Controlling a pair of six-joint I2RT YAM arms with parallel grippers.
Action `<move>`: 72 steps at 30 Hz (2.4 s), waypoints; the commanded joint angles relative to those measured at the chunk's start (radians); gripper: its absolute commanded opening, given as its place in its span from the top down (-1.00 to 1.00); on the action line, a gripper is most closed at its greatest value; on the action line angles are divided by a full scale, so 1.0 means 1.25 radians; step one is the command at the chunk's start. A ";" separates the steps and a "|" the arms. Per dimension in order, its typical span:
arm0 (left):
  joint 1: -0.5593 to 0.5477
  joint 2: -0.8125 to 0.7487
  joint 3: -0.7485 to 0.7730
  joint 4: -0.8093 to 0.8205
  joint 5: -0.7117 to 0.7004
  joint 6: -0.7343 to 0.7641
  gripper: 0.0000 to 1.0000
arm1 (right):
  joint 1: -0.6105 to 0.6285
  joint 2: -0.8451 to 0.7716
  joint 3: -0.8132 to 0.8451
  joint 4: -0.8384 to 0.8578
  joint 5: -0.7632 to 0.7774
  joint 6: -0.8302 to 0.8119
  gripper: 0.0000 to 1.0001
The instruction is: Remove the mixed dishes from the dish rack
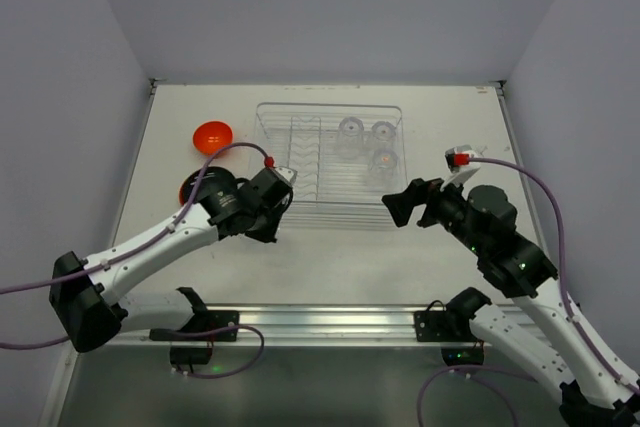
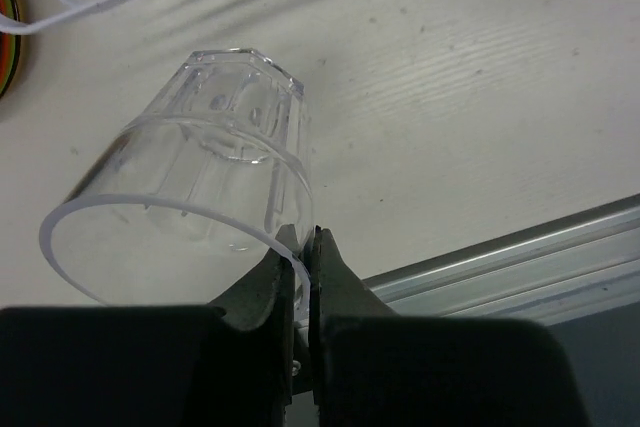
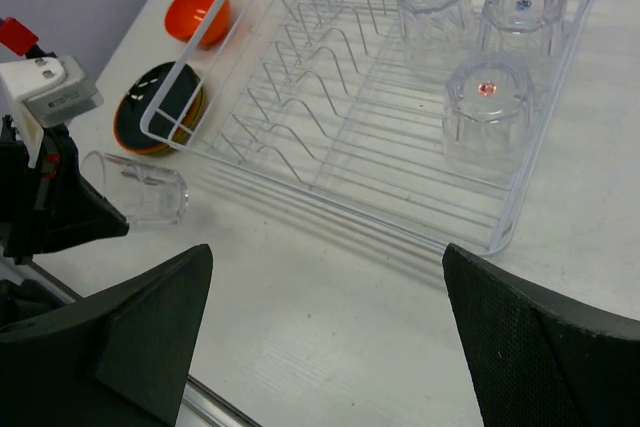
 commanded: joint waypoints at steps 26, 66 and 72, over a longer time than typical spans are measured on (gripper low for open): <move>-0.072 0.233 0.005 -0.102 -0.015 -0.026 0.43 | 0.000 0.035 -0.002 0.001 -0.003 -0.060 -0.98; 0.287 -0.239 -0.107 0.220 -0.290 0.092 -1.00 | -0.099 0.855 0.483 -0.096 0.235 -0.026 -0.96; 0.287 -0.345 -0.169 0.259 -0.264 0.087 -1.00 | -0.108 0.896 0.488 -0.099 0.251 0.014 -0.89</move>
